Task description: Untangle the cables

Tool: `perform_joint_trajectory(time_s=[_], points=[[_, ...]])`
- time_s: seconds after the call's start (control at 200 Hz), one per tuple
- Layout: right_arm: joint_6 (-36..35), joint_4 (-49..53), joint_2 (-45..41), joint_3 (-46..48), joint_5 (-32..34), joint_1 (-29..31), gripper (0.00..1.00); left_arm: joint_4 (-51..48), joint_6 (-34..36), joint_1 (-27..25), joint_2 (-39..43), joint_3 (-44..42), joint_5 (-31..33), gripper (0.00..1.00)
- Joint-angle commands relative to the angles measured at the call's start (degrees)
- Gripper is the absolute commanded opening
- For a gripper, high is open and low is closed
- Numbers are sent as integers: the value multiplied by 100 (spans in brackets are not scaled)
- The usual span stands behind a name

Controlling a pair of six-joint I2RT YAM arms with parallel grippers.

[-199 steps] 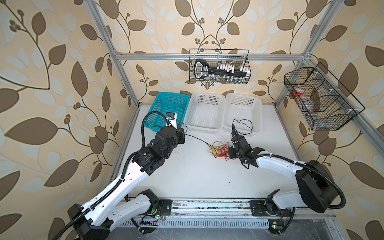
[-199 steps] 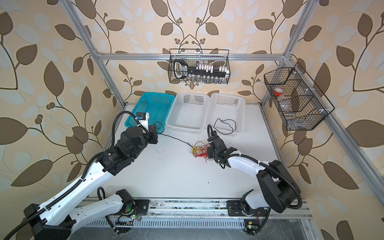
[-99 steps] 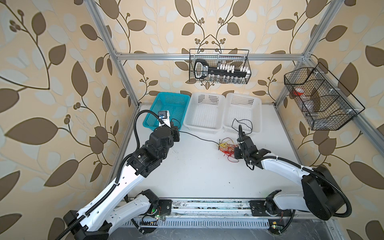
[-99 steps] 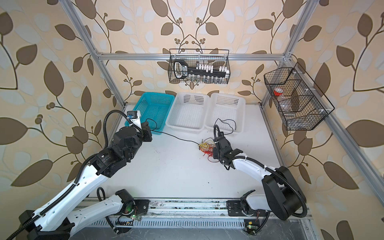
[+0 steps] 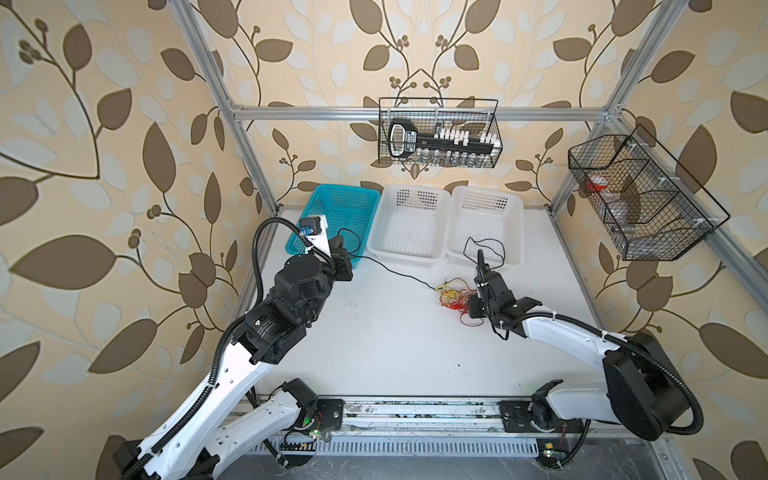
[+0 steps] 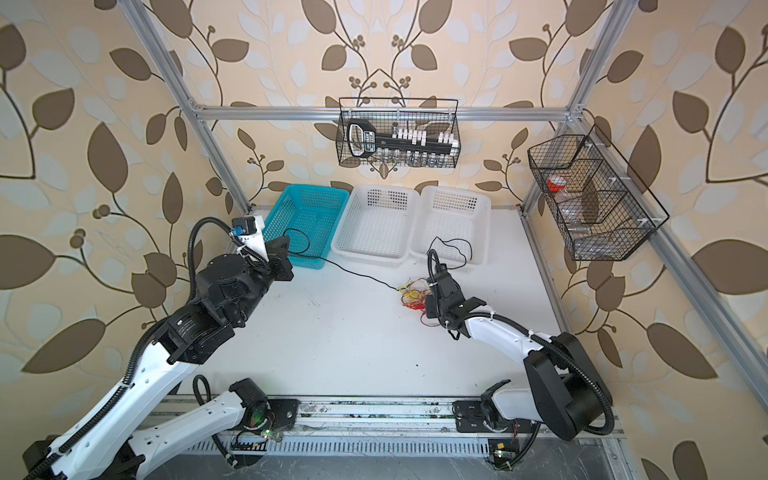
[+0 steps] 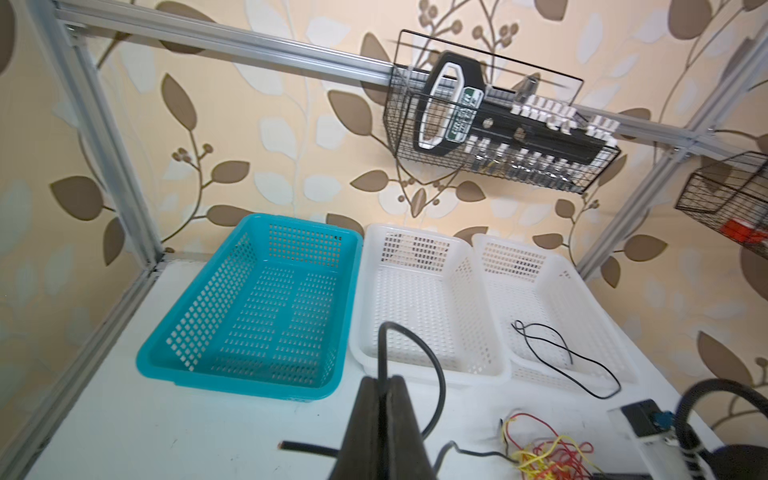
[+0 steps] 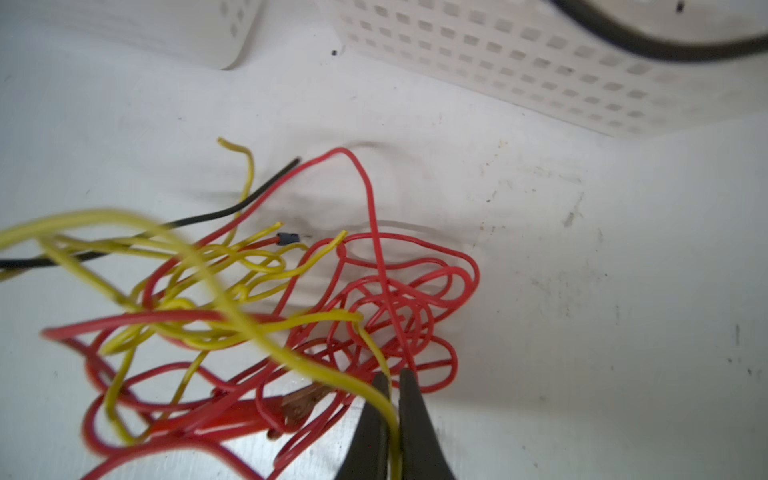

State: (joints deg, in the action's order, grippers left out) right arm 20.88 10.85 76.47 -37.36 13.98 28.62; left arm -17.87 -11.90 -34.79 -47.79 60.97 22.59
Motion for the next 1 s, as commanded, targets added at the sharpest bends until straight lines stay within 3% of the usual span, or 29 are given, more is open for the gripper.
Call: perform_joint_trajectory(time_s=[0.0,0.175,0.385,0.6,1.0], points=[[-265,-49,-221,-280,-369,276,19,456,69,47,-269,-92,-1176,0],[-551,-247,-451,-488,-965,578,37,939,-110,44,-588,-225,-2102,0],[-704,-1211,-670,-510,-2352,689,56,1094,-318,43,-954,-208,-2554,0],[-865,-1622,-375,-872,-2438,1079,68,1084,-507,49,-1142,-126,-2849,0],[-339,-3282,851,-1061,-2698,1178,68,1070,-701,47,-1103,82,-3129,0]])
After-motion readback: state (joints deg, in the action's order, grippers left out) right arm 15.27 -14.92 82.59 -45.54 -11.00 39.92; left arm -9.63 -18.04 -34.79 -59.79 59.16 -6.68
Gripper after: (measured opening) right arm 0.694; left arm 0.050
